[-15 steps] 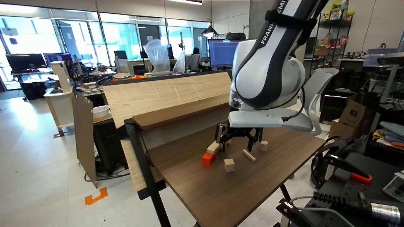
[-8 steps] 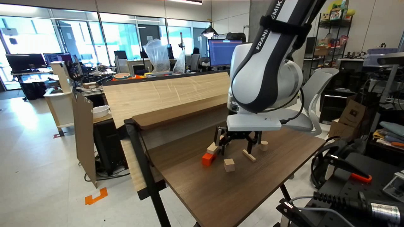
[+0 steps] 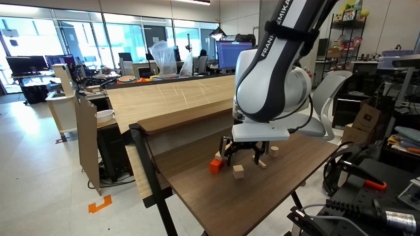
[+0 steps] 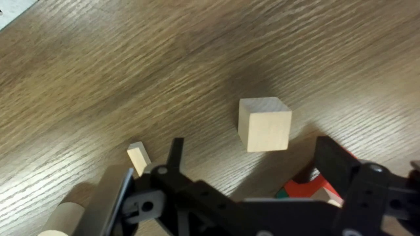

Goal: Pick the block and stack it on the other blocks

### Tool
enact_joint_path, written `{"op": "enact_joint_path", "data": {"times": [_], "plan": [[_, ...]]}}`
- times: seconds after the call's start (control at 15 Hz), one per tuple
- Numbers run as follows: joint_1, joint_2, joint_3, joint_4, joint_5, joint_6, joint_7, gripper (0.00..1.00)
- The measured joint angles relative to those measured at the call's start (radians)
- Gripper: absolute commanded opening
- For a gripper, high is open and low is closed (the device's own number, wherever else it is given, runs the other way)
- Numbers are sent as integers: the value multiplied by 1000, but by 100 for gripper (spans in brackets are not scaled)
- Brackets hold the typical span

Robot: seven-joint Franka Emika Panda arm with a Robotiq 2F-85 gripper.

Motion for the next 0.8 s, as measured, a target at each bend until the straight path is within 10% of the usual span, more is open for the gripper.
{"op": "enact_joint_path", "data": {"times": [0.73, 0.8], "plan": [[50, 52, -42, 29, 0, 1, 9, 100], [54, 56, -42, 31, 0, 1, 13, 89]]}}
